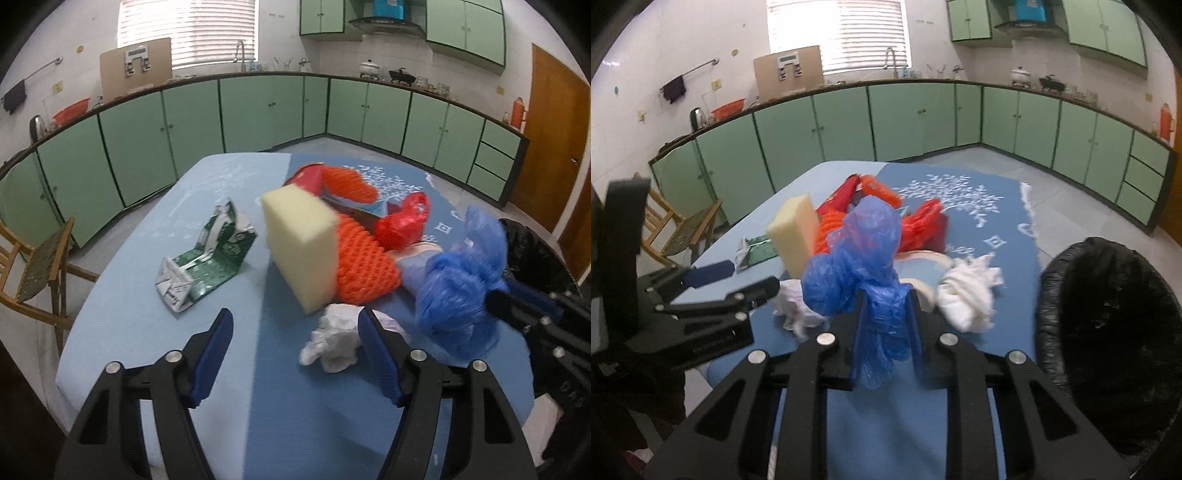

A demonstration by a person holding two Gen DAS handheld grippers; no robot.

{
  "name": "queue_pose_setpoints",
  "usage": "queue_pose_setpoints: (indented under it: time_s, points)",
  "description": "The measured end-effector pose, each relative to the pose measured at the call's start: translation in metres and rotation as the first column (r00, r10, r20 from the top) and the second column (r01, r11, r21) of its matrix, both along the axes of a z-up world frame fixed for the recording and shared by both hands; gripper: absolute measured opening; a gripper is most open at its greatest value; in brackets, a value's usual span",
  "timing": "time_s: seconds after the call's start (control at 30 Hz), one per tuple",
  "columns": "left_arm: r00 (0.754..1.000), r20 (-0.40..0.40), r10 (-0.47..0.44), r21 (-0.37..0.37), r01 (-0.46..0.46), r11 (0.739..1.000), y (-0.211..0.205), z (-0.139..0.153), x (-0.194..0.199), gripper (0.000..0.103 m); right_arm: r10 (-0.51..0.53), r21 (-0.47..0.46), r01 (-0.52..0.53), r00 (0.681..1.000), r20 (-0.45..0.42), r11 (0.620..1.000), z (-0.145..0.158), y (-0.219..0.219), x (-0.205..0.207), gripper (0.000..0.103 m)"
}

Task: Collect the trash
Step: 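Close the right tool on the blue bag while the left tool grasps the white tissue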

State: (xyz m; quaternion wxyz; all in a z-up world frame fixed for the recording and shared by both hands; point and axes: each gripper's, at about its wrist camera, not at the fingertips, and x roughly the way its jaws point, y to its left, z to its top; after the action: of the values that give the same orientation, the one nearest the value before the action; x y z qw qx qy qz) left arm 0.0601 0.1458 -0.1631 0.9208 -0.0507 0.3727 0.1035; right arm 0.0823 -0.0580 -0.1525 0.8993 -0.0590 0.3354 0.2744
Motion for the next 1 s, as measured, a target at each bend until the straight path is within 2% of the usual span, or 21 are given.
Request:
queue_pose_setpoints:
  time_s: [0.3, 0.37, 0.43, 0.53, 0.63, 0.83, 1.0]
  points:
    - [0.998, -0.05, -0.045, 0.006, 0.045, 0.999, -0.024, -0.02, 0.024, 0.068, -0.05, -0.01, 0.05, 0.998, -0.026, 0.999, -0.01, -0.021, 0.005, 0.02]
    - [0.996, -0.063, -0.056, -0.01, 0.056, 0.998, -0.026, -0.024, 0.028, 0.053, -0.051, -0.01, 0.051, 0.998, -0.034, 0.999, -0.013, -0.023, 0.006, 0.02]
    - [0.994, -0.077, -0.072, -0.03, 0.07, 0.997, -0.027, -0.026, 0.032, 0.025, -0.049, -0.007, 0.049, 0.998, -0.041, 0.999, -0.014, -0.022, 0.006, 0.02]
    - [0.994, -0.069, -0.088, -0.049, 0.085, 0.995, -0.028, -0.026, 0.031, 0.005, -0.044, -0.002, 0.044, 0.998, -0.043, 0.999, -0.012, -0.021, 0.004, 0.02]
    - [0.994, -0.05, -0.093, -0.046, 0.091, 0.995, -0.029, -0.019, 0.026, 0.004, -0.038, 0.011, 0.038, 0.998, -0.041, 0.999, -0.008, -0.021, 0.004, 0.02]
    - [0.995, 0.031, -0.096, -0.058, 0.098, 0.994, -0.028, 0.015, 0.01, 0.003, -0.033, 0.049, 0.034, 0.999, -0.009, 0.998, 0.016, -0.028, -0.003, 0.02]
    - [0.986, 0.098, -0.132, -0.04, 0.136, 0.99, -0.04, 0.046, 0.002, 0.003, -0.08, 0.09, 0.077, 0.997, 0.022, 0.993, 0.039, -0.048, -0.004, 0.02]
